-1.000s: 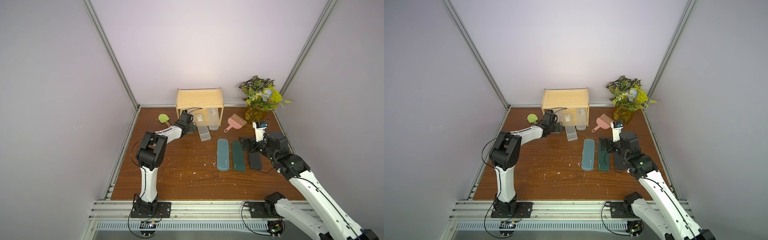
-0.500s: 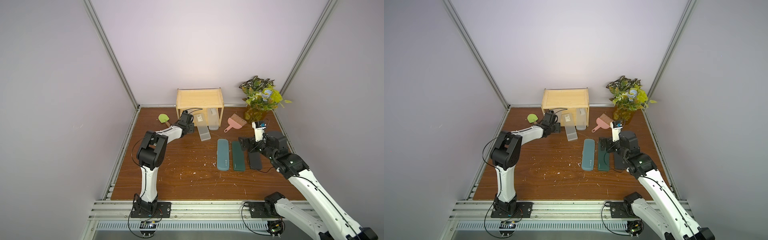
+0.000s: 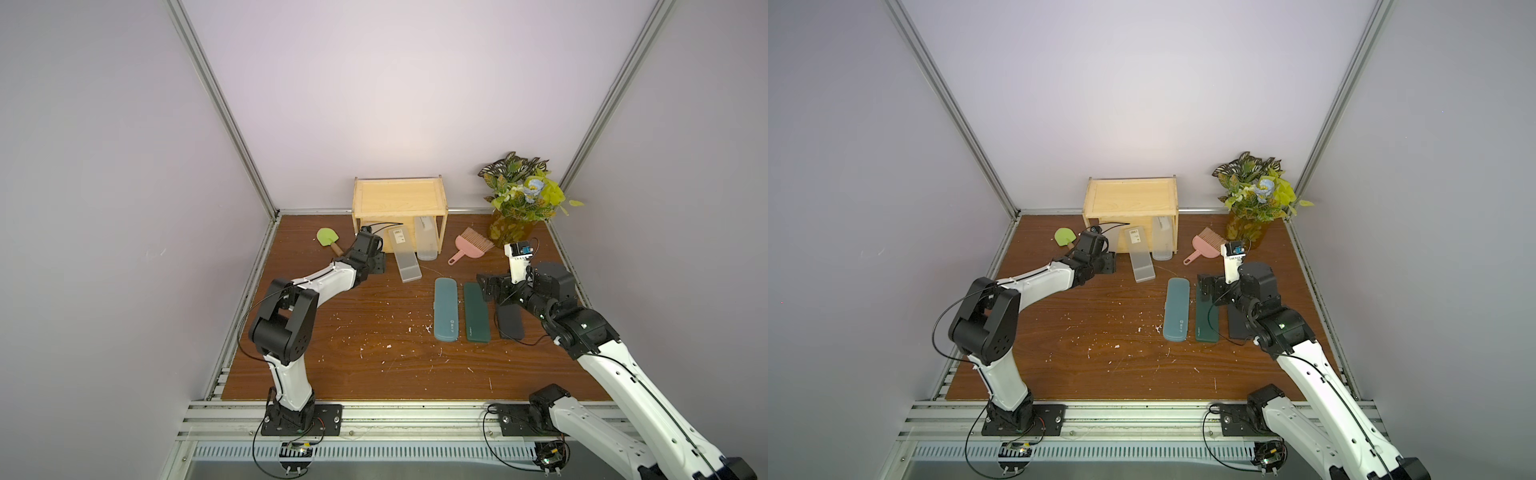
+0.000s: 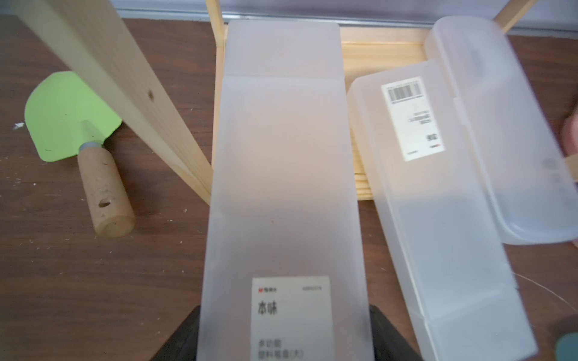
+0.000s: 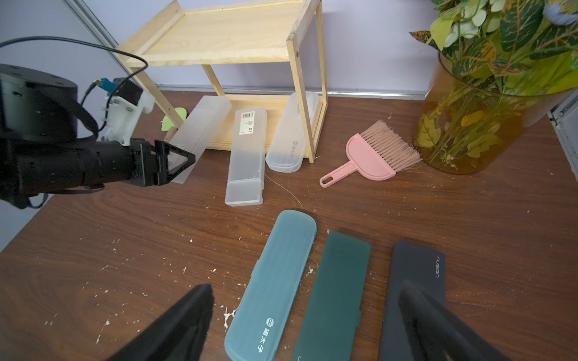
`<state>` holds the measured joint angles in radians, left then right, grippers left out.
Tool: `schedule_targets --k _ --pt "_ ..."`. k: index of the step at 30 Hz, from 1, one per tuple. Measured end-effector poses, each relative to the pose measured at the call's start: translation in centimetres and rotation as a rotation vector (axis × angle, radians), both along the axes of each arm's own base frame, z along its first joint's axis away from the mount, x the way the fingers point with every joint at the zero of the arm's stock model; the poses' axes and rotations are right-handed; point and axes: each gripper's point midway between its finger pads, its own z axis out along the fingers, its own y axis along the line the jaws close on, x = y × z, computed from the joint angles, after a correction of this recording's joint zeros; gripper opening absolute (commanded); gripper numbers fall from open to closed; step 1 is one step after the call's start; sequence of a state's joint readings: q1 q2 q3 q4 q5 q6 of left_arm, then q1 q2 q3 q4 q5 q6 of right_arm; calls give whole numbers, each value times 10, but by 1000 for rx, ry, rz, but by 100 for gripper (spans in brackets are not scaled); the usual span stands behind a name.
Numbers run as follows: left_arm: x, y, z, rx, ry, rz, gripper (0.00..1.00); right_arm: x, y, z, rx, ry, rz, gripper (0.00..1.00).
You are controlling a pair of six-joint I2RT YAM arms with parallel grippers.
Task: Remove the pencil cases from the shelf
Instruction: Pick up the pencil case from the shelf, then place the pencil case at the center of the board.
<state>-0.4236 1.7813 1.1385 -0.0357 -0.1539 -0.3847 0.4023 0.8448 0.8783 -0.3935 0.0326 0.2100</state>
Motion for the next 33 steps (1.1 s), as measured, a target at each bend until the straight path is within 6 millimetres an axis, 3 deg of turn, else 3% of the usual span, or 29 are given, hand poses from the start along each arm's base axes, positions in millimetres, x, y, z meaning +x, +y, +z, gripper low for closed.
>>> schedule_targets --k 5,11,19,26,33 --pt "-42 -11 12 -34 -12 -29 55 -6 1 -2 18 -3 12 99" --pt "-115 -31 11 -50 -1 -71 55 -11 3 -5 42 -1 25 99" --pt "-189 -50 37 -145 -63 -96 55 -20 4 3 81 -21 44 99" --pt "-232 -58 4 -143 0 -93 55 -26 8 8 112 -30 68 99" --pt "-248 -74 -37 -104 71 -72 56 -29 13 8 130 -19 96 99"
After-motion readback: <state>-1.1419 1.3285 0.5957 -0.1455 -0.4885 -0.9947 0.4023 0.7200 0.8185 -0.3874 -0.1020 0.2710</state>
